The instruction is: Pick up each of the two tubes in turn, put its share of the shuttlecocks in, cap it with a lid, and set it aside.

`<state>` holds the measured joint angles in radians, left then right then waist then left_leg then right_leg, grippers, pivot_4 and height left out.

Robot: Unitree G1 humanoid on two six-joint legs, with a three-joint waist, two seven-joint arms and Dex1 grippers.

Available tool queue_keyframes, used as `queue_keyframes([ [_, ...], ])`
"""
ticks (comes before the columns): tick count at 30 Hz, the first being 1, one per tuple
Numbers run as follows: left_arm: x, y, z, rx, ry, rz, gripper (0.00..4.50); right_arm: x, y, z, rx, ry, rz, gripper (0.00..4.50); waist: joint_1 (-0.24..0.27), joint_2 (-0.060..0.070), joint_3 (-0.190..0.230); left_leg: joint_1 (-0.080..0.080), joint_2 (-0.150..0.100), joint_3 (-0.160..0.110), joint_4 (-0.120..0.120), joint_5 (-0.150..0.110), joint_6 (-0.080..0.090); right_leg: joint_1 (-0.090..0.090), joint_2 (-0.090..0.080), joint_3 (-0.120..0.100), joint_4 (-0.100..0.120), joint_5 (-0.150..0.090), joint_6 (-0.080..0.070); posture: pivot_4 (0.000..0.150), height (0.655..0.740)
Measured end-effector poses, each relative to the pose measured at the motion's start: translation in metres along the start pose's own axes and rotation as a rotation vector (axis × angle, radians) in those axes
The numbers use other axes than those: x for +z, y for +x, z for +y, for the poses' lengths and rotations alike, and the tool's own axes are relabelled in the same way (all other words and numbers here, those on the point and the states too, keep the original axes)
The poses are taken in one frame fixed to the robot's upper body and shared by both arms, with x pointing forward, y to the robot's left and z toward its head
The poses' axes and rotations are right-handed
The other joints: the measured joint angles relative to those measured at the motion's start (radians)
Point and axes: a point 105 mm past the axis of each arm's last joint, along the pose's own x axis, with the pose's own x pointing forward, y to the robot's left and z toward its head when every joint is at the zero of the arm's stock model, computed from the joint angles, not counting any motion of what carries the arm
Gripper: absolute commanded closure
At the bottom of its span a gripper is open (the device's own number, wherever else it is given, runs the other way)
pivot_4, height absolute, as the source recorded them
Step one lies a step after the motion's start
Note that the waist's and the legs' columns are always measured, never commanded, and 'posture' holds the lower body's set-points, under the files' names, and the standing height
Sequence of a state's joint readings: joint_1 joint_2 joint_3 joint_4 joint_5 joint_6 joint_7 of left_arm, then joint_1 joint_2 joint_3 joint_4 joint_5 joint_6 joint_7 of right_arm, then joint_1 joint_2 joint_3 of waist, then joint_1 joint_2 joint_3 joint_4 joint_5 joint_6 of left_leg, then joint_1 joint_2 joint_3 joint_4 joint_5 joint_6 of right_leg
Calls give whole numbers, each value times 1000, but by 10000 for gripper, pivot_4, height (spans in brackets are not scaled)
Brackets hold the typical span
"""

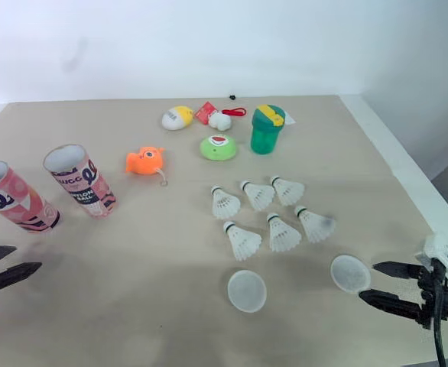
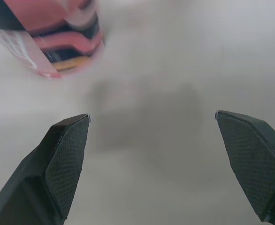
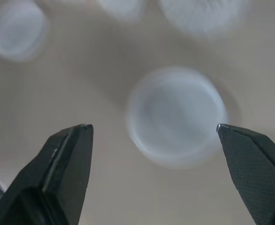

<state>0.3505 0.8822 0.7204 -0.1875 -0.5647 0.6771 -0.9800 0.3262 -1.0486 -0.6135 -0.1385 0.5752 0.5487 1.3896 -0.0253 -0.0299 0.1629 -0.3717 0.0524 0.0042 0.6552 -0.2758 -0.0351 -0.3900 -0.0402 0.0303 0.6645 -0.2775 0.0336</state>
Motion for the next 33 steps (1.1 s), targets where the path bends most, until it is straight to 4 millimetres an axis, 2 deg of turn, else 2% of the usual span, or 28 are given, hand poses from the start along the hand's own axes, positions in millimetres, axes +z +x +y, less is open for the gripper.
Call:
queue_keyframes([
  [5, 8, 3, 5, 76, -7, -162, 457, 76, 27, 35, 132, -231, -175, 0, 3, 0, 0, 1, 0, -2, 1, 1, -1, 0, 2, 0, 1, 2, -2, 1500, 7400],
  [8, 6, 9, 8, 147, -44, -295, 457, 117, 55, 57, 210, -352, -330, 0, 3, -3, -1, 1, 0, -3, 2, 1, -1, 1, 2, 0, 1, 3, -2, 1500, 7400],
  [12, -4, 26, 12, 264, -74, -410, 457, 157, 96, 76, 295, -397, -501, 0, 3, -3, -1, 0, 0, -2, 4, 1, -1, 0, 2, 1, 1, 5, -1, 1500, 7400],
  [16, -18, 41, 21, 378, -131, -473, 457, 171, 134, 99, 403, -418, -526, 0, 7, -5, -2, -4, 0, -5, 7, 1, -1, 0, 1, -1, 1, 5, -1, 1500, 7400],
  [20, -23, 53, 24, 408, -129, -475, 457, 174, 156, 100, 423, -426, -514, 0, 7, -5, -2, -5, -1, -4, 8, 1, -1, 0, -1, -2, 1, 6, 0, 1500, 7400],
  [25, -19, 60, 33, 436, -115, -496, 457, 177, 164, 95, 413, -434, -516, 0, 4, -4, -1, -4, 0, -5, 8, 1, -1, -1, 1, -2, 2, 6, -1, 1500, 7400],
  [29, -9, 74, 43, 448, -91, -497, 457, 181, 171, 102, 436, -451, -522, 0, 5, -4, -1, -4, 0, -8, 8, 3, 1, 0, 2, -5, 3, 8, -3, 1500, 7400],
  [33, -2, 82, 56, 463, -92, -493, 457, 182, 174, 100, 426, -444, -526, 0, 4, -3, -1, -4, 0, -8, 8, 4, 2, 0, 2, -5, 3, 8, -4, 1500, 7400],
])
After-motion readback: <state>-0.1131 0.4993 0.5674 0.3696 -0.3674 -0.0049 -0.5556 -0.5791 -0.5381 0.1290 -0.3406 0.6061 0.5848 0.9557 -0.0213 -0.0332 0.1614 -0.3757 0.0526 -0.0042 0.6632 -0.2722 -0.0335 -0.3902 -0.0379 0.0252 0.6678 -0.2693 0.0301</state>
